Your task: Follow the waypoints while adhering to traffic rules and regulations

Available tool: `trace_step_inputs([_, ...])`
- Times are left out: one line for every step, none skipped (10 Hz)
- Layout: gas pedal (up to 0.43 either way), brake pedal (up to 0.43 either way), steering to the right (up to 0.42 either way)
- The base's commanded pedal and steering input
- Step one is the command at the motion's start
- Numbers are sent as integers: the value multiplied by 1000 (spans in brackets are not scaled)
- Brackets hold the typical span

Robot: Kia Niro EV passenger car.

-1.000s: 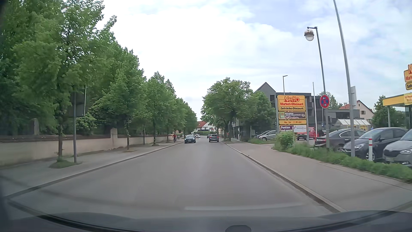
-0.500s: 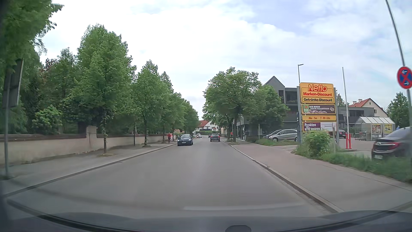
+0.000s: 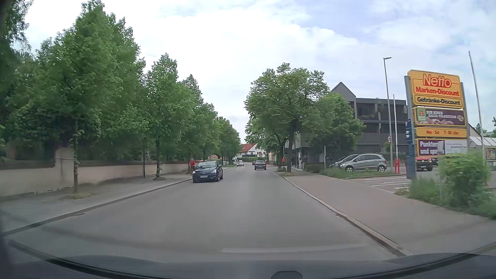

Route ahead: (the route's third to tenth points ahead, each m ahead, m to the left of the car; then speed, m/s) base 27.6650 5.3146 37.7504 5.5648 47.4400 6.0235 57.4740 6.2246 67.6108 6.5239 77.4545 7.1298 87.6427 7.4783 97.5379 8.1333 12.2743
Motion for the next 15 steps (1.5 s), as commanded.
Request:
trace_step_inputs([240, 0, -4])
trace_step_inputs([240, 0, -5])
trace_step_inputs([240, 0, -6])
trace_step_inputs([220, 0, -7])
trace_step_inputs([209, 0, -9])
trace_step_inputs([209, 0, -10])
trace_step_inputs([189, 0, -10])
trace_step_inputs([79, 0, -10])
trace_step_inputs([67, 0, -10])
trace_step_inputs([59, 0, -10])
trace_step_inputs([39, 0, -8])
trace_step_inputs([39, 0, -5])
trace_step_inputs([39, 0, -2])
trace_step_inputs([39, 0, -1])
trace_step_inputs([39, 0, 0])
